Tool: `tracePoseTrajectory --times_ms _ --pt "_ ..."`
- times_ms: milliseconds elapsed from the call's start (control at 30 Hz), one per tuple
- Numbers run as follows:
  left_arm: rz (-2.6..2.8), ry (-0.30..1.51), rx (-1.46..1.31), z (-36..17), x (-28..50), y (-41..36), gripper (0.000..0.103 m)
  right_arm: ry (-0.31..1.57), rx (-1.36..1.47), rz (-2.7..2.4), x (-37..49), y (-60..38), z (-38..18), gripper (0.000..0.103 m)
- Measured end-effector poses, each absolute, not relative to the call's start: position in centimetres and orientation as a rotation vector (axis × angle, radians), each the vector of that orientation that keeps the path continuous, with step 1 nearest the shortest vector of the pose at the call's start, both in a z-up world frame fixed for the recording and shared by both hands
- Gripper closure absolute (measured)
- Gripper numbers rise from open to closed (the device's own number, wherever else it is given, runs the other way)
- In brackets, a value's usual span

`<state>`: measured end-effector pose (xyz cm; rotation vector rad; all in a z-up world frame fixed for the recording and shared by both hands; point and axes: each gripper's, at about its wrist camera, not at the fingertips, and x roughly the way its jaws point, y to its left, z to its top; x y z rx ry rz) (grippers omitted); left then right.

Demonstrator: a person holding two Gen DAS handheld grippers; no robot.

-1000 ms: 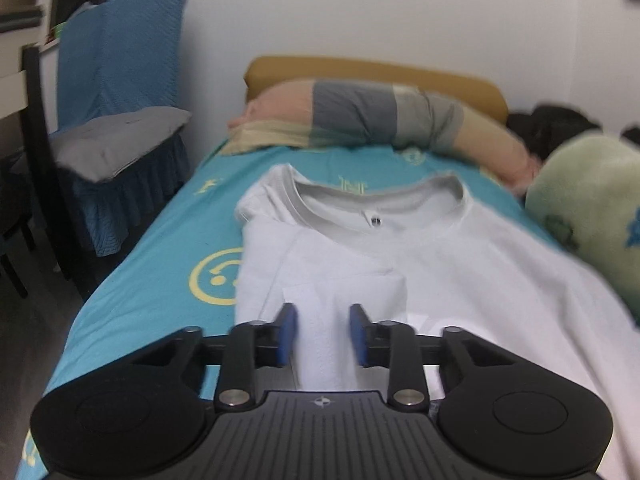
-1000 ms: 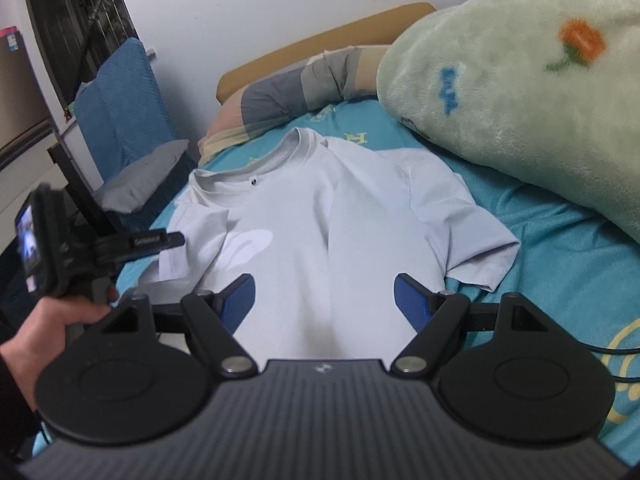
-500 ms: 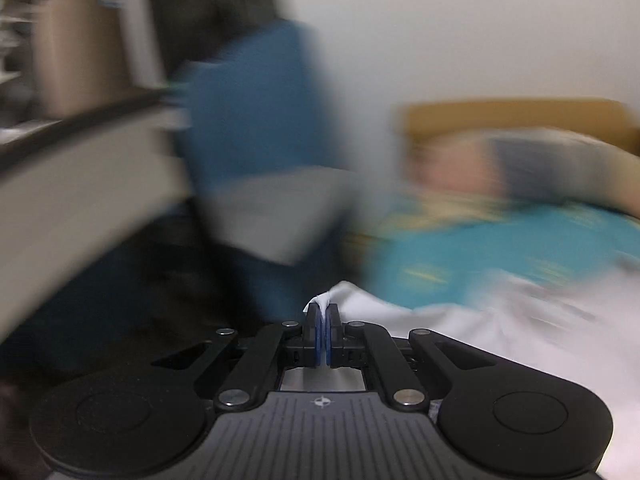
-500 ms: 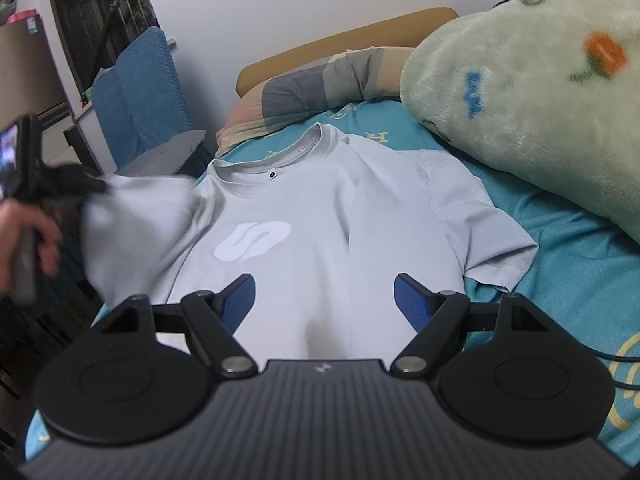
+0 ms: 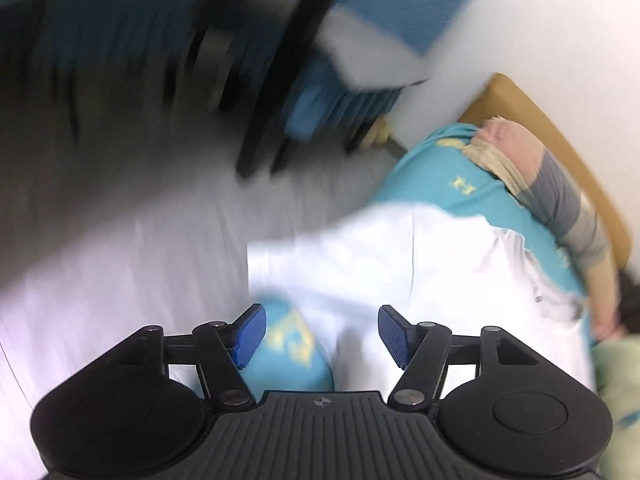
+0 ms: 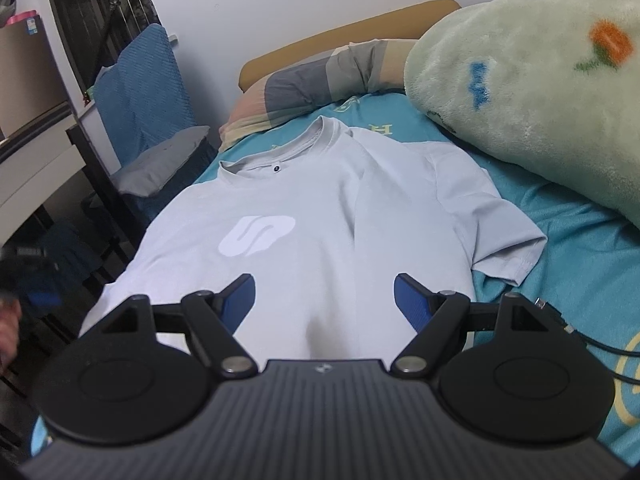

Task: Fold clothes

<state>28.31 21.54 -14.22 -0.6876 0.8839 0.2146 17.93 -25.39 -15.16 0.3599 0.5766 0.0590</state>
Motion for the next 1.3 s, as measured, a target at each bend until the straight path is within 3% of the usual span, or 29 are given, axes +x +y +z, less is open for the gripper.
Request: tracePoseTrajectory --times_ms 233,333,400,433,567,767,867,933,1000,1300 --pt "0.236 0.869 -0.786 -16.8 28.5 20.9 0.046 0.594 0.343 0.068 17.2 -24.8 -15.2 0.025" --pt "0.210 0.832 -0.847 -17.4 29.3 20.6 0.069 0.598 0.343 0.059 17.5 -25.0 -15.3 0.025" --pt "0.187 0.840 -0.872 -17.8 30.0 20.5 0.096 0.605 0.360 0.059 17.7 -25.2 -15.5 0.025" --pt "0.184 0.846 -0.883 -17.8 30.0 20.5 0.099 0.609 0.366 0.059 17.9 -25.3 -15.7 0.025" --pt "0.243 0.808 -0.866 -15.9 30.4 21.1 0.100 0.609 0.330 0.040 18.6 -25.4 -15.9 0.025" --pt "0.334 0.815 -0.532 -14.6 31.6 20.5 0.099 0.603 0.330 0.046 18.7 -25.5 -15.9 0.025" --pt "0.291 0.856 -0.400 -14.6 31.6 18.8 0.094 0.591 0.317 0.051 18.4 -25.3 -15.6 0.025" --pt "0.264 0.852 -0.322 -13.4 30.8 17.5 0.079 0.578 0.313 0.054 18.2 -25.3 -15.4 0.025" --pt "0.224 0.829 -0.249 -11.7 29.3 16.1 0.043 0.560 0.322 0.053 18.1 -25.6 -15.1 0.025" --pt "0.052 0.794 -0.155 -4.0 19.7 8.9 0.023 0.517 0.636 0.031 16.9 -31.1 -15.0 0.024"
